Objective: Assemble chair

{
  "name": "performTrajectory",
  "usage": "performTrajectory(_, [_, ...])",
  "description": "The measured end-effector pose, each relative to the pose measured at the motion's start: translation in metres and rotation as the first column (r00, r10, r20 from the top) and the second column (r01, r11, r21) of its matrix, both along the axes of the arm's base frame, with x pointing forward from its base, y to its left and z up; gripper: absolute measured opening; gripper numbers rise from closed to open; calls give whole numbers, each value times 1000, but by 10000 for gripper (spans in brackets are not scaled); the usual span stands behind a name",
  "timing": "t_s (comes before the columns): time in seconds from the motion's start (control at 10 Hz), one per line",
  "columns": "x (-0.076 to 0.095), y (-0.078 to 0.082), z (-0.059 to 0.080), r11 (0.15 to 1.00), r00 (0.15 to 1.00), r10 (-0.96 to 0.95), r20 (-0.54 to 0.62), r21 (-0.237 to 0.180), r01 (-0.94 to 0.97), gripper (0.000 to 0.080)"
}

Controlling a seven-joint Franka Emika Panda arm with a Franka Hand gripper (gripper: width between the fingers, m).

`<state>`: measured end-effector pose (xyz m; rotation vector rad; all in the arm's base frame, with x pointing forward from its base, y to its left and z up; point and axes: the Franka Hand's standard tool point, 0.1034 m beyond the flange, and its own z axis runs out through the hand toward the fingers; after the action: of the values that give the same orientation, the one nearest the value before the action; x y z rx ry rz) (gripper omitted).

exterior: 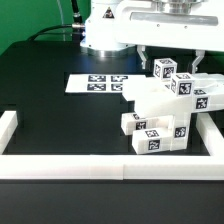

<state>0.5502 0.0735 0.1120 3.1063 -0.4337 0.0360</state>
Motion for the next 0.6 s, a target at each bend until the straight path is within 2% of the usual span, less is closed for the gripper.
performTrajectory(0.3, [0, -2, 0, 979, 979, 204, -4, -7, -204, 649])
performTrajectory(0.6, [0, -5, 0, 917, 917, 398, -11, -19, -398, 649])
